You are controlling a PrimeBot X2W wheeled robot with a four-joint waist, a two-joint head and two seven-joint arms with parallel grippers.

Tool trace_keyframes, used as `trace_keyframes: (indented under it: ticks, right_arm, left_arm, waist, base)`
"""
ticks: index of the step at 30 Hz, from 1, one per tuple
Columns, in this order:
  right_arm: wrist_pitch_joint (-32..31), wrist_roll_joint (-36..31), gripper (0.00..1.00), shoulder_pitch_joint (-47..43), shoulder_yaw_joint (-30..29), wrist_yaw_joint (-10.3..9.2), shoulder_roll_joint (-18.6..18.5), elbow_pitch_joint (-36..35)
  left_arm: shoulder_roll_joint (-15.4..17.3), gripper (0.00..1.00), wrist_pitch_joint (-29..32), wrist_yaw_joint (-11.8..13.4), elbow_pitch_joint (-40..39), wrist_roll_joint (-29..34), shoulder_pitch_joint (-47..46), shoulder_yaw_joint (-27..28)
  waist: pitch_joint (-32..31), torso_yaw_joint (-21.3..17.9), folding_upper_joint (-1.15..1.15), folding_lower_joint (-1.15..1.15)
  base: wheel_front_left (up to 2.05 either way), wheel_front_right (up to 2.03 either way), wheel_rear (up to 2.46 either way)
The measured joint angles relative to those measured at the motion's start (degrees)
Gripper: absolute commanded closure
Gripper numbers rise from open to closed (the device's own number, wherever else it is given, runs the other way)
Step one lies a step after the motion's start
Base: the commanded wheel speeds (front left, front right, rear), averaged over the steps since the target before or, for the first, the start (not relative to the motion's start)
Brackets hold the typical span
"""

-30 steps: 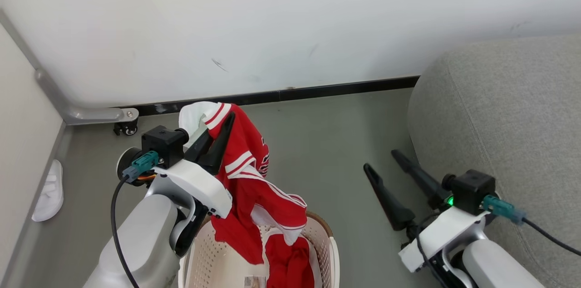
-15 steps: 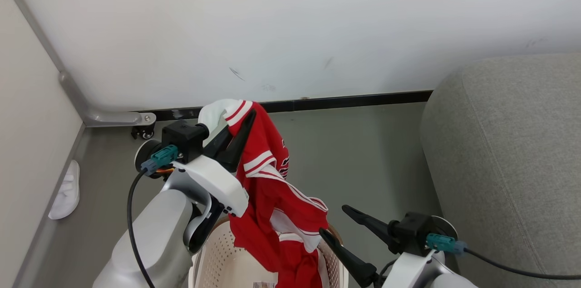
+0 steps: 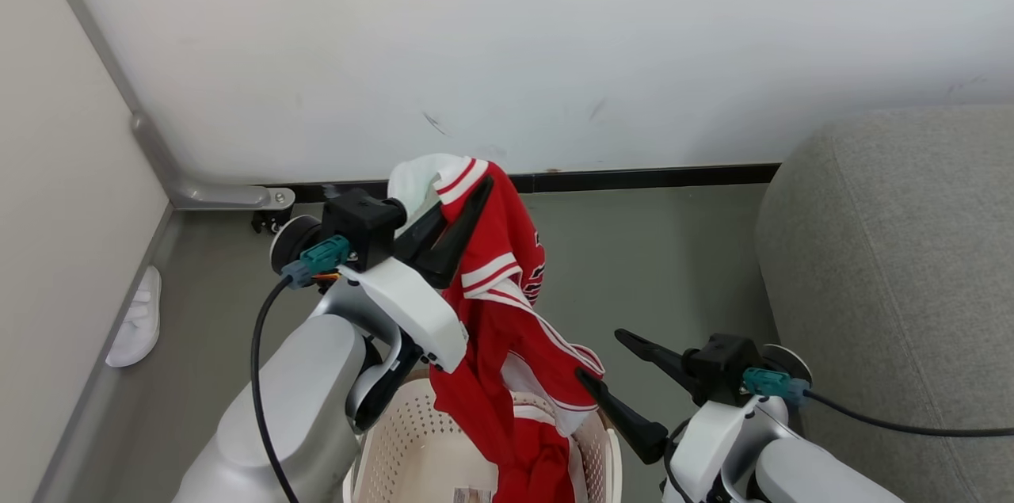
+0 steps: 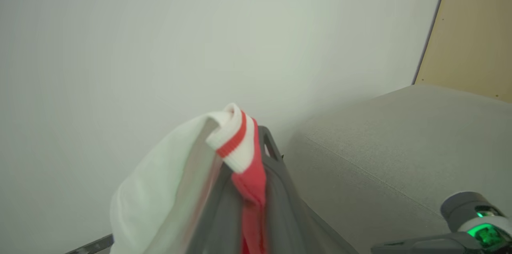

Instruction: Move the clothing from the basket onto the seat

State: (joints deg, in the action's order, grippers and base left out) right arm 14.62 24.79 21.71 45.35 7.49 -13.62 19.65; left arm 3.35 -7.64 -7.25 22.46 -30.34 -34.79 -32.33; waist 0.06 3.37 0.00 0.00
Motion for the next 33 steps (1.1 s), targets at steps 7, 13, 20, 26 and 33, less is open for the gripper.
trace_keyframes:
  ticks: [7, 13, 20, 26, 33]
  right_arm:
    - [-0.01, 1.57, 0.00, 1.45, 1.23, 0.00, 0.73, 4.15]
    - [0.00, 3.19, 0.00, 3.54, 2.83, 0.00, 1.65, 7.84]
    - [-0.01, 5.47, 0.00, 5.14, 5.39, 0.01, 3.14, 11.41]
    - [-0.01, 6.57, 0.05, 6.90, 5.49, 0.01, 3.54, 14.41]
    - [-0.01, 8.98, 1.00, 7.03, 3.45, 0.01, 4.43, 16.51]
  left_arm:
    - [-0.40, 1.00, 0.59, 0.00, -2.10, -0.96, -0.03, -1.94]
    - [-0.93, 1.00, 1.10, 0.00, -4.33, -1.01, -0.15, -3.88]
    - [-1.08, 1.00, 1.83, 0.00, -6.92, -1.90, -0.54, -6.10]
    - [-1.11, 1.00, 2.79, 0.00, -8.57, -2.63, -1.20, -7.46]
    - [-1.12, 1.00, 3.32, 0.00, -9.36, -3.55, -1.07, -7.73]
  waist:
    - [0.20, 1.07, 0.00, 0.00]
    - [0.29, 2.38, 0.00, 0.00]
    - [0.27, 4.15, 0.00, 0.00]
    - [0.21, 5.63, 0.00, 0.00]
    - [0.20, 7.09, 0.00, 0.00]
  base:
    - [0.00, 0.00, 0.00]
    - [0.00, 0.00, 0.00]
    - [0.00, 0.00, 0.00]
    - [0.00, 0.00, 0.00]
    - [0.00, 0.00, 0.00]
